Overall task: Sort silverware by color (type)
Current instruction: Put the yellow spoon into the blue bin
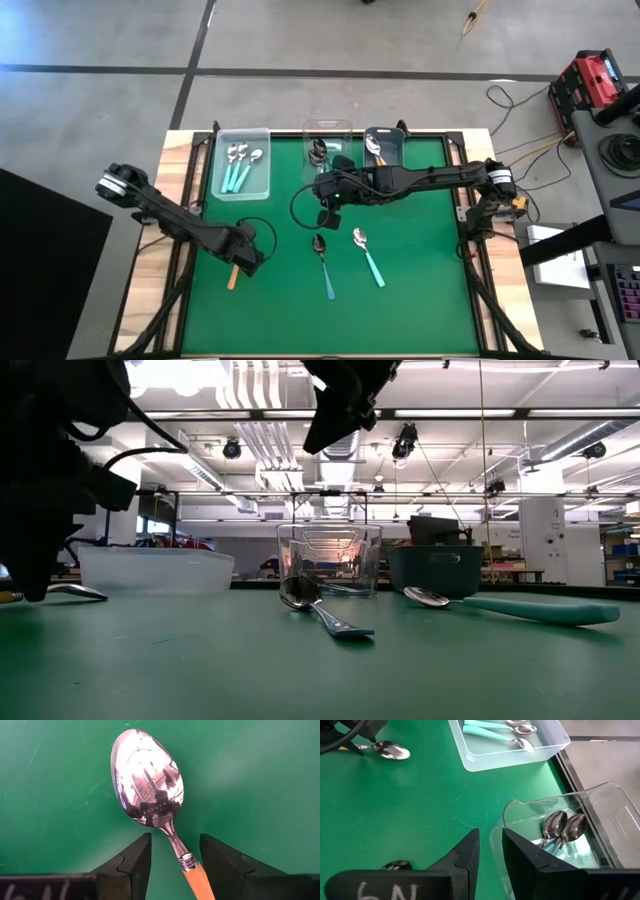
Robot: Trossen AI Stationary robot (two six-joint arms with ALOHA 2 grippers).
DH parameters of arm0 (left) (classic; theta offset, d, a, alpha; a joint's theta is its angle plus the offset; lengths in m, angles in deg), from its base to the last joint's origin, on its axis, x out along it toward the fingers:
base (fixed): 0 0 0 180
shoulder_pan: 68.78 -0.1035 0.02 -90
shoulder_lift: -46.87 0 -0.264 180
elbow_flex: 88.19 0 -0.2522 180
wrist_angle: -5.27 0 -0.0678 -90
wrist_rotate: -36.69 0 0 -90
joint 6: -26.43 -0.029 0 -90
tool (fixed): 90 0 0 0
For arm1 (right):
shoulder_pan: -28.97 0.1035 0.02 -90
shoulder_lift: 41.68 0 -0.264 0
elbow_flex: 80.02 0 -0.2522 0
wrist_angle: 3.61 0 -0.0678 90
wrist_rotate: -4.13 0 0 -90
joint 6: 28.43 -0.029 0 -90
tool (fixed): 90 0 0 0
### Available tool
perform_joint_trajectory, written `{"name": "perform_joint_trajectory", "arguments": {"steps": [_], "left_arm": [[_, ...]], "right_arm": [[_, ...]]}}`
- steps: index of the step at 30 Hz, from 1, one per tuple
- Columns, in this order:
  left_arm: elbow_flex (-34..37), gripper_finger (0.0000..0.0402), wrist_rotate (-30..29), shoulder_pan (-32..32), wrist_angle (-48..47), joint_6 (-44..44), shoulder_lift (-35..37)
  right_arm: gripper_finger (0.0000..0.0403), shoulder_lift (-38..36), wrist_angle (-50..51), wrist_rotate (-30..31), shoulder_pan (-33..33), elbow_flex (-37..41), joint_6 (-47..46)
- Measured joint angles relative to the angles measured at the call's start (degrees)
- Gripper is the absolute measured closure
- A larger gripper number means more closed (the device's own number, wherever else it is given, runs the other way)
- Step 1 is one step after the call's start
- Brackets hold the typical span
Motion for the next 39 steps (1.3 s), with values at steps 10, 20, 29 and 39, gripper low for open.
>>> {"name": "perform_joint_trajectory", "arguments": {"steps": [10, 20, 29, 39], "left_arm": [[-0.22, 0.0277, -0.07, 0.0, 0.66, -0.24, -2.12], [-0.15, 0.0326, 0.13, 0.0, 1.51, -0.07, -2.14], [0.13, 0.033, -0.09, -0.02, 1.25, -0.83, -0.7], [0.07, 0.0391, -0.17, -0.02, 1.48, -1.53, 0.16]], "right_arm": [[0.0318, -0.02, 0.21, -0.01, 0.0, 0.0, 0.0], [0.0324, -0.02, 1.07, 0.0, 0.0, 0.0, 0.0], [0.0327, -0.02, 2.71, -0.02, 0.0, 0.02, -0.02], [0.0319, -0.02, 3.62, -0.02, 0.52, 0.02, -0.42]]}}
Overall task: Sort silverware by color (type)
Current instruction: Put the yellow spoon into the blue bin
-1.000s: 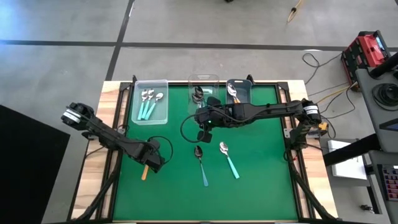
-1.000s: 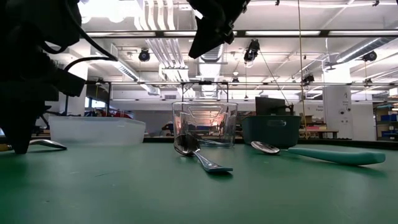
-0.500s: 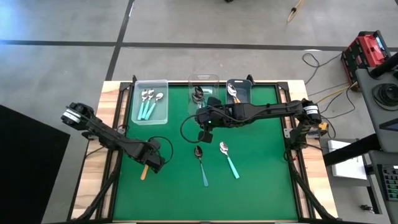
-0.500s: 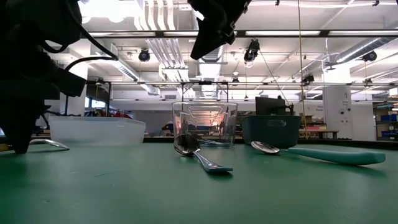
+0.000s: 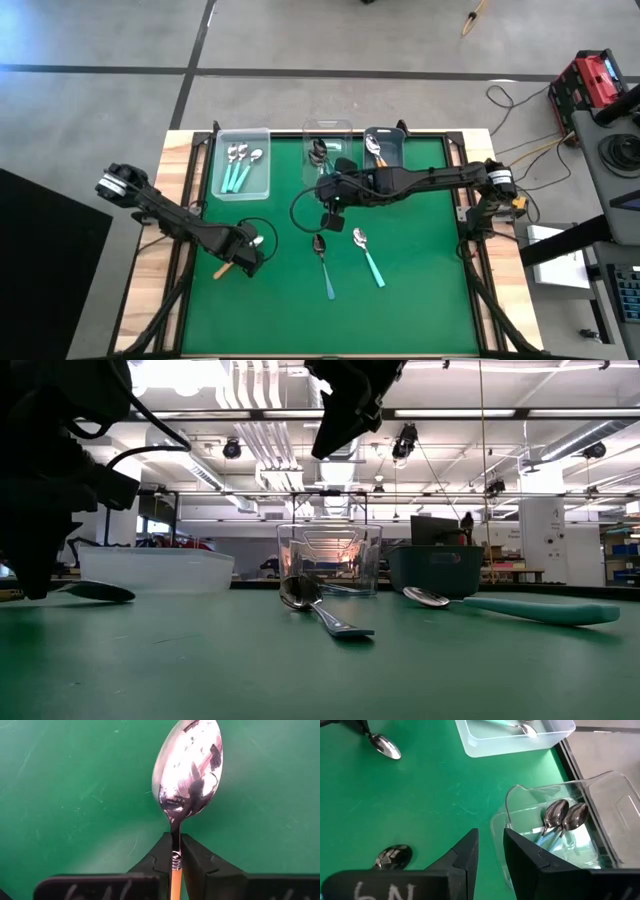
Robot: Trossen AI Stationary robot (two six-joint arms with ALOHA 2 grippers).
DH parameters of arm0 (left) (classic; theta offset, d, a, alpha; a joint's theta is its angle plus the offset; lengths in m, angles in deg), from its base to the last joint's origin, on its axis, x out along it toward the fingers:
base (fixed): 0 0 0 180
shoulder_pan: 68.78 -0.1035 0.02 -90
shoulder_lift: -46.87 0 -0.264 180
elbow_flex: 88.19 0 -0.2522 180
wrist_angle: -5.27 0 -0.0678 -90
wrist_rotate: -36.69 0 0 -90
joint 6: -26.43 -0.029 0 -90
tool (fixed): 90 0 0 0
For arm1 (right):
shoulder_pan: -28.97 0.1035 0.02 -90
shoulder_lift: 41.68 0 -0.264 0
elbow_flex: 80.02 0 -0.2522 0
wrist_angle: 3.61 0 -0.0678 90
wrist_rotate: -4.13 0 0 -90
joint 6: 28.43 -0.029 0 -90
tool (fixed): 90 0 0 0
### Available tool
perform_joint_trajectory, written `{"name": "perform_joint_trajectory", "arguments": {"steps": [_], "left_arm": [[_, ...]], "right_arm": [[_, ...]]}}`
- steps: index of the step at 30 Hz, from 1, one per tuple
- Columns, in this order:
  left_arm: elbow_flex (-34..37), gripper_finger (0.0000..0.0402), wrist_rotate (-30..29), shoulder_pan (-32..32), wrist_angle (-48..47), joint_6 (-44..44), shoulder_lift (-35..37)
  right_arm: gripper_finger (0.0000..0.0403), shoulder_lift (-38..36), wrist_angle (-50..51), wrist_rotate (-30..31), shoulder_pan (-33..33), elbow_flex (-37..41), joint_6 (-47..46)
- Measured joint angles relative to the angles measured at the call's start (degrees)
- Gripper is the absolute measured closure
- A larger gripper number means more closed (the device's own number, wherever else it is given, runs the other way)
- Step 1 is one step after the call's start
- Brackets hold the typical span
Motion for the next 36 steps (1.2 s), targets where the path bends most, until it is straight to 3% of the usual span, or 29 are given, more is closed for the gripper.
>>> {"name": "perform_joint_trajectory", "arguments": {"steps": [7, 16, 21, 27, 36], "left_arm": [[-1.75, 0.0401, -1.1, 0.02, 0.45, -4.46, 1.4], [-8.71, 0.04, -11.7, 0.02, 0.81, -13.77, 10.22], [-10.42, 0.0401, -14.47, 0.0, 0.97, -15.69, 15.44], [-7.5, 0.0401, -12.86, 0.12, 2.11, -15.49, 17.21], [-0.83, 0.0397, -11.28, 0.13, 9.57, -12.2, 11.78]], "right_arm": [[0.0329, 0.0, 0.16, 0.0, 0.13, 0.0, 0.0], [0.0333, -0.11, 0.2, -0.24, 1.68, 0.0, 1.29], [0.0334, -1.08, 0.24, -0.22, 3.25, 0.73, 0.96], [0.033, -3.12, -0.06, -0.15, 4.58, 2.66, -0.55], [0.0331, -4.98, -0.4, 0.02, 4.76, 6.49, -3.31]]}}
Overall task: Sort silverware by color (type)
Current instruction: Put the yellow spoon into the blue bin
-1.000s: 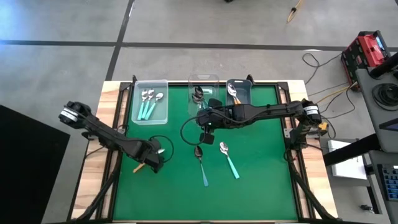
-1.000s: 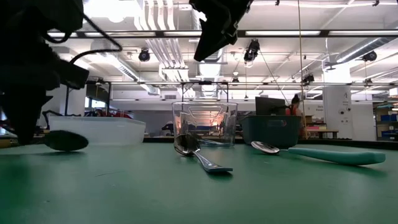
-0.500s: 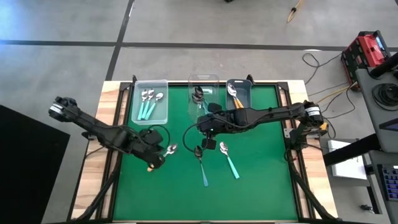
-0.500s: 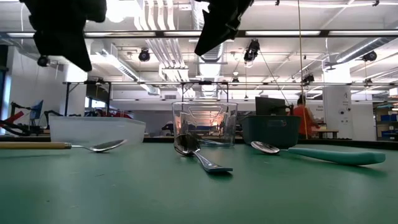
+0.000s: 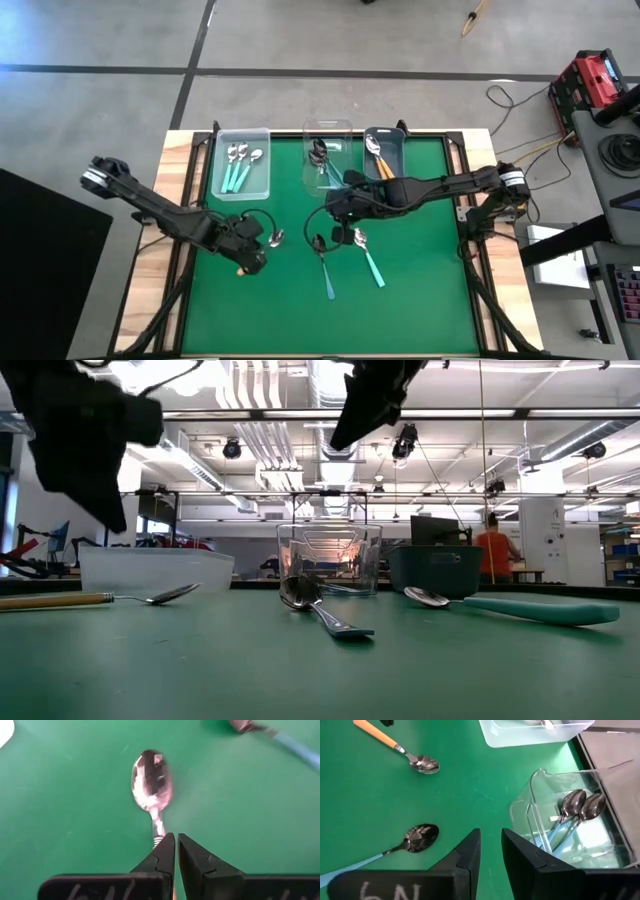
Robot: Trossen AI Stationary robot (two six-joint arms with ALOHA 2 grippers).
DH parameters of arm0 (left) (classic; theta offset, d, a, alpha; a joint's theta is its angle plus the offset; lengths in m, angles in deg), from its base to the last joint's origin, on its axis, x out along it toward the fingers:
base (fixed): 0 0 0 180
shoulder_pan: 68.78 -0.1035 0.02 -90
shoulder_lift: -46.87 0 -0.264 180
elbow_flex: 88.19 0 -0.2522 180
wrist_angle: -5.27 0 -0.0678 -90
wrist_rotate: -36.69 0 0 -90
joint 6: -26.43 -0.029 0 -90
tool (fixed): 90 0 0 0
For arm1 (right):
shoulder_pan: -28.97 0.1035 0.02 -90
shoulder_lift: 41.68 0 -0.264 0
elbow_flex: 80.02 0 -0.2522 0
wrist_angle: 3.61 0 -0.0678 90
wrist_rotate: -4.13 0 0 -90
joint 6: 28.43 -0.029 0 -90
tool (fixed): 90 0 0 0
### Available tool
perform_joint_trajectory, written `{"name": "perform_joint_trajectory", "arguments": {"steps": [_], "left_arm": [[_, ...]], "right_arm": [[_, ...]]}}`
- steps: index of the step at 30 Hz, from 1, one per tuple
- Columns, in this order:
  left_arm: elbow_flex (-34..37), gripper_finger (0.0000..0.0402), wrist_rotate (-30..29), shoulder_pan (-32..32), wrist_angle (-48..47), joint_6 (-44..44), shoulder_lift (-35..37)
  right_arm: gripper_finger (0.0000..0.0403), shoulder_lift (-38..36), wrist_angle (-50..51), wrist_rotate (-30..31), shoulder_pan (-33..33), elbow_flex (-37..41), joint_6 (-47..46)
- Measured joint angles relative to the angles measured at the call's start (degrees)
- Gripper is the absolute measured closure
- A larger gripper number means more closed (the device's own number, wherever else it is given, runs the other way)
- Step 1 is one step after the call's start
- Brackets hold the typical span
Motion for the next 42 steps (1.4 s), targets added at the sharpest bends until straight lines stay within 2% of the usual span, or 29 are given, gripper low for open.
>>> {"name": "perform_joint_trajectory", "arguments": {"steps": [4, 9, 14, 19, 24, 30, 34, 42], "left_arm": [[1.33, 0.037, 0.13, 0.12, 1.74, -3.23, -3.2], [1.33, 0.031, -1.05, 1.54, 5.03, -10.16, -5.64], [1.88, 0.0245, -4.54, 2.81, 4.95, -10.81, -6.16], [5.68, 0.021, -6.48, 5.57, 9.16, -10.12, -6.14], [9.45, 0.0209, -7.52, 6.62, 16.17, -9.05, -6.4], [12.31, 0.0217, -8.67, 6.58, 18.11, -8.82, -6.58], [14.77, 0.0224, -8.57, 6.58, 22.98, -8.37, -6.6], [16.7, 0.0271, -8.79, 6.62, 24.7, -6.16, -6.42]], "right_arm": [[0.0328, 0.0, -1.39, -0.02, 0.01, 1.51, -0.19], [0.033, 0.0, -1.8, -0.02, 0.01, 2.47, -0.41], [0.0335, 0.0, -1.84, -0.02, 0.09, 2.51, -0.39], [0.033, 0.0, -1.84, -0.02, 0.09, 2.51, -0.32], [0.0328, 0.0, -1.92, 0.0, 0.09, 2.51, -0.35], [0.0333, 0.0, -2.56, 0.0, 0.09, 2.51, -0.36], [0.0334, 0.0, -2.71, 0.0, 0.09, 2.51, -0.3], [0.0328, 0.0, -2.89, 0.0, 0.09, 2.51, -0.36]]}}
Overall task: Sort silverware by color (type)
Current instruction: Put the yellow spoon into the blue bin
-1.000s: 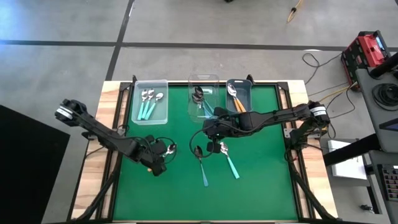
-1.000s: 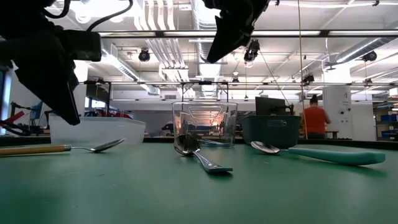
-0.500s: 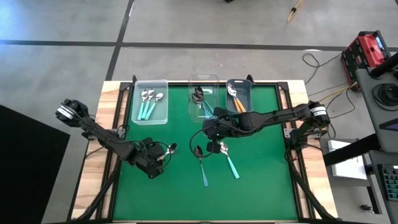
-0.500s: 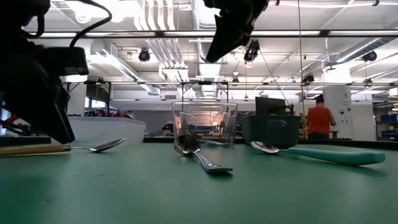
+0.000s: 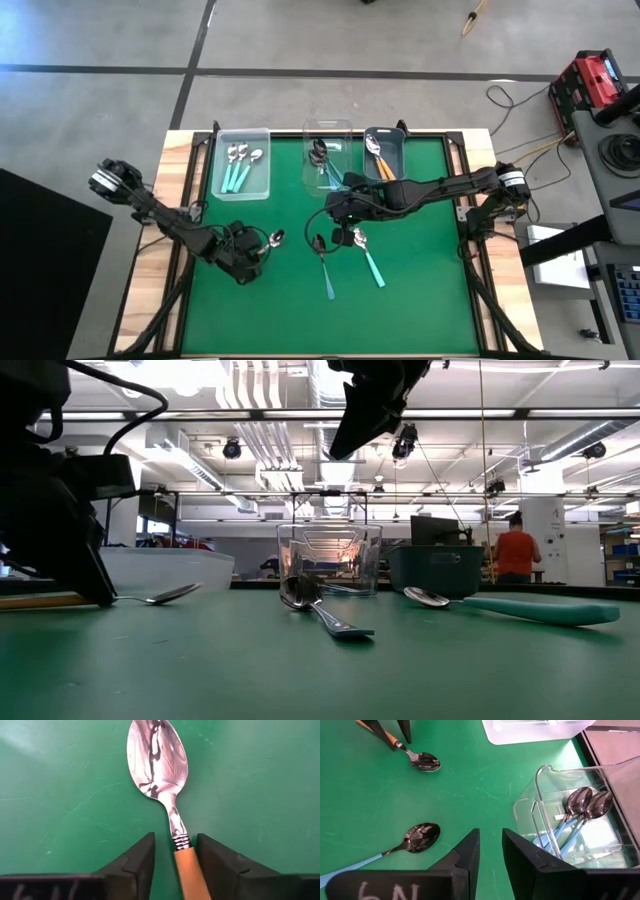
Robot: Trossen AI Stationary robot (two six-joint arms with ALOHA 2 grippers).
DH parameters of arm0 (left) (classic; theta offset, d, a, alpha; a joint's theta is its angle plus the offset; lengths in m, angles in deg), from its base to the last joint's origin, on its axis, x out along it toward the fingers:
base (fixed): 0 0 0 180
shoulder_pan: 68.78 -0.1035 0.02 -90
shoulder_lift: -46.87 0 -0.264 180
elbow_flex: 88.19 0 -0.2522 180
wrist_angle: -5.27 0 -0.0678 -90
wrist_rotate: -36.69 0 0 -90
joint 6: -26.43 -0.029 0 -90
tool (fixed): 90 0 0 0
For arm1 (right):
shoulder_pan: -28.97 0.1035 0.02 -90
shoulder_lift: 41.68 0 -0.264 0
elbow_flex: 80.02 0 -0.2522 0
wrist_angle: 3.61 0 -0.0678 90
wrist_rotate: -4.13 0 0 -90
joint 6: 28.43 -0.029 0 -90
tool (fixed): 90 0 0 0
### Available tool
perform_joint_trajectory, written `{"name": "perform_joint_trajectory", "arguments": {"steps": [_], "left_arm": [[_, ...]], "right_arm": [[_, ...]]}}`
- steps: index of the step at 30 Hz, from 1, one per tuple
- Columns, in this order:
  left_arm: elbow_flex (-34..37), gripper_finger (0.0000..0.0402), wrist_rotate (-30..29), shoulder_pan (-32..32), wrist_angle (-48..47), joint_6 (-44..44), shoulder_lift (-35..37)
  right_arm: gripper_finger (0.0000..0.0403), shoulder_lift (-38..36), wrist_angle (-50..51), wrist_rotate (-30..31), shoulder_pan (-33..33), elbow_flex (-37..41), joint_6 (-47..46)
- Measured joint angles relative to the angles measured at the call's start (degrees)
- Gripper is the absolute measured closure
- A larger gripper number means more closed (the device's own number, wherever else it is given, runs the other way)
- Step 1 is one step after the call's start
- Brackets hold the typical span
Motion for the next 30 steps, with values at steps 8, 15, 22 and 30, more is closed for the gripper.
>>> {"name": "perform_joint_trajectory", "arguments": {"steps": [8, 15, 22, 30], "left_arm": [[0.24, 0.0358, -0.05, -0.06, -0.37, 0.5, 0.0], [0.26, 0.0375, 0.24, -0.06, -0.37, 0.7, -0.02], [-1.57, 0.0375, 0.69, -0.02, -1.91, -0.37, -0.13], [-8.15, 0.0376, -3.26, 0.01, -12.03, -4.21, -0.17]], "right_arm": [[0.0335, 0.0, -0.16, 0.0, 0.0, 0.0, 0.0], [0.033, 0.02, -0.33, 0.0, 0.0, 0.0, -0.02], [0.0329, 0.02, -1.03, -0.02, 0.0, 0.35, -1.88], [0.0332, 0.07, -14.57, -3.11, -0.04, 7.04, -5.1]]}}
